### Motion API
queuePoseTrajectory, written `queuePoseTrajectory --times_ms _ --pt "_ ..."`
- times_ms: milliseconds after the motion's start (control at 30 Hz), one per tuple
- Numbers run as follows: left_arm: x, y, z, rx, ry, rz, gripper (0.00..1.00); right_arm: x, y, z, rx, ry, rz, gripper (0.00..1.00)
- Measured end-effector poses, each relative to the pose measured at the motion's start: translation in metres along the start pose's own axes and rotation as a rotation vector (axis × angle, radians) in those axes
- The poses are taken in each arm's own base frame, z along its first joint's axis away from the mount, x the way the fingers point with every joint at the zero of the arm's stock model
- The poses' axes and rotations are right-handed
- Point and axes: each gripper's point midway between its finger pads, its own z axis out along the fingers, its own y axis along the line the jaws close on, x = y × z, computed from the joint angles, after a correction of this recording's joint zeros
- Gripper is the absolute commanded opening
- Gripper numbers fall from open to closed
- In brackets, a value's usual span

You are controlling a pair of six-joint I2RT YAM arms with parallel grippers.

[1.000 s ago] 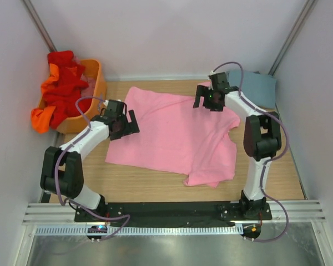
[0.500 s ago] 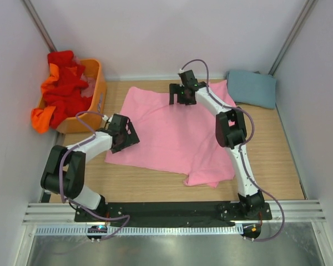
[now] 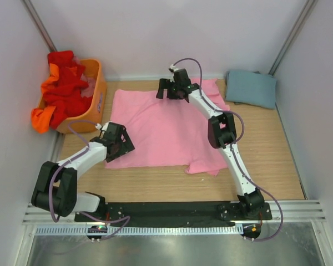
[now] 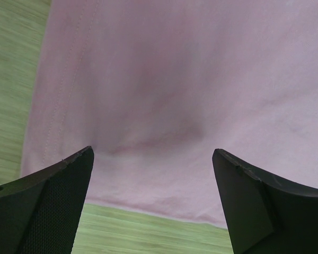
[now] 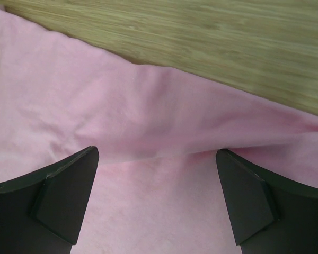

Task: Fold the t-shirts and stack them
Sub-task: Flatten the tshirt out

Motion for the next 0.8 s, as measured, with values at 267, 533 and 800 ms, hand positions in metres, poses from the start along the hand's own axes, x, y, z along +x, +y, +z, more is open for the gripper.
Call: queuePoseTrajectory --times_ms 267,533,800 --pt "-0.047 -0.028 -0.029 0.028 -0.091 0.042 0.94 0.001 0.011 -0.012 -0.025 0.0 -0.045 1.0" --pt "-0.095 -0.069 -0.117 0.177 -0.242 0.159 0.97 -0.085 0.03 -0.209 0.251 -0.216 -0.047 1.0" --pt "-0.089 -0.042 -0.173 0.244 -0.329 0.2 0.97 0.025 0.014 -0.43 0.473 -0.366 0.222 1.0"
